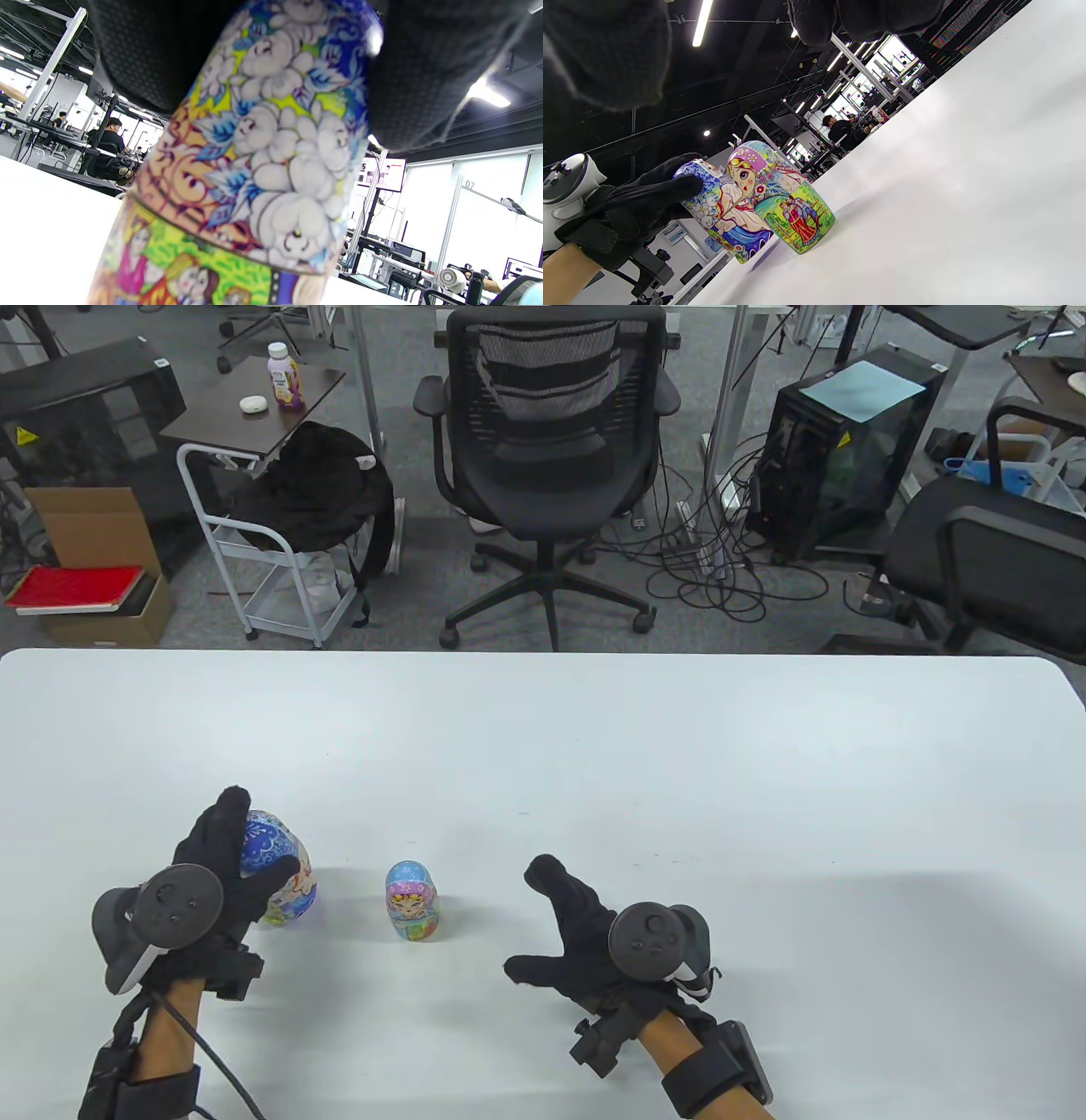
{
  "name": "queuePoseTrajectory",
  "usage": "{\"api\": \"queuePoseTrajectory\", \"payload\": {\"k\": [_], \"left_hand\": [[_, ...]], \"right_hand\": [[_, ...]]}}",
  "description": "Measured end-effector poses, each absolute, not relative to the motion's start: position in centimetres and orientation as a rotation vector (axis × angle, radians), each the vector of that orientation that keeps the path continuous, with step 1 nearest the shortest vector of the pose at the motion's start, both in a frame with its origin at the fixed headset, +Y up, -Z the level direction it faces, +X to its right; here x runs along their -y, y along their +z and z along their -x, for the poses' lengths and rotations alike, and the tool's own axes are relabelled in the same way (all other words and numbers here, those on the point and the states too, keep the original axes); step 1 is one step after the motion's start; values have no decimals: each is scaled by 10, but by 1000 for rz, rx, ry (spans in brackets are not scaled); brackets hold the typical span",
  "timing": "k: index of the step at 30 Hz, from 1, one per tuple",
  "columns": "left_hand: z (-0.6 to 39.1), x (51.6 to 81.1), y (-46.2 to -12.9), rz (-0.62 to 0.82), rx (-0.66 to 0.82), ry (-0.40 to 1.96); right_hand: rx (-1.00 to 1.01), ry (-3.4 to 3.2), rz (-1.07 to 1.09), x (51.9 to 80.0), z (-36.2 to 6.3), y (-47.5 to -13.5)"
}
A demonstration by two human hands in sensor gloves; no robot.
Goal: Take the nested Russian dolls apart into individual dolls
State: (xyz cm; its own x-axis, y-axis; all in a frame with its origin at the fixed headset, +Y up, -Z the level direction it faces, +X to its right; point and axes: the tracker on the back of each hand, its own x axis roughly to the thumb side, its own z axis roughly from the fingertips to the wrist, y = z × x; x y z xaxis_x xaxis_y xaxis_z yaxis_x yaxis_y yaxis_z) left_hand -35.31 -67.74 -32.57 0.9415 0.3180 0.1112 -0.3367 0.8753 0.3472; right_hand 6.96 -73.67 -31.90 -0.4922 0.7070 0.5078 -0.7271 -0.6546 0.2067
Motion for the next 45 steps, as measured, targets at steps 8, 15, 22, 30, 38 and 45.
{"api": "queuePoseTrajectory", "payload": {"k": [8, 15, 22, 30, 38, 45], "left_hand": [[354, 688, -334, -310, 56, 380], [336, 672, -319, -407, 157, 293], [278, 653, -294, -498, 429, 297], [220, 689, -313, -259, 503, 224], [203, 708, -322, -186, 468, 107], [203, 717, -328, -207, 432, 80]], "right_hand": [[42, 2172, -714, 738, -71, -320], [32, 2174, -714, 738, -70, -320], [20, 2196, -730, 740, -68, -319], [5, 2225, -763, 742, -63, -316], [-10, 2228, -774, 744, -60, -314], [-17, 2254, -794, 745, -55, -312]]}}
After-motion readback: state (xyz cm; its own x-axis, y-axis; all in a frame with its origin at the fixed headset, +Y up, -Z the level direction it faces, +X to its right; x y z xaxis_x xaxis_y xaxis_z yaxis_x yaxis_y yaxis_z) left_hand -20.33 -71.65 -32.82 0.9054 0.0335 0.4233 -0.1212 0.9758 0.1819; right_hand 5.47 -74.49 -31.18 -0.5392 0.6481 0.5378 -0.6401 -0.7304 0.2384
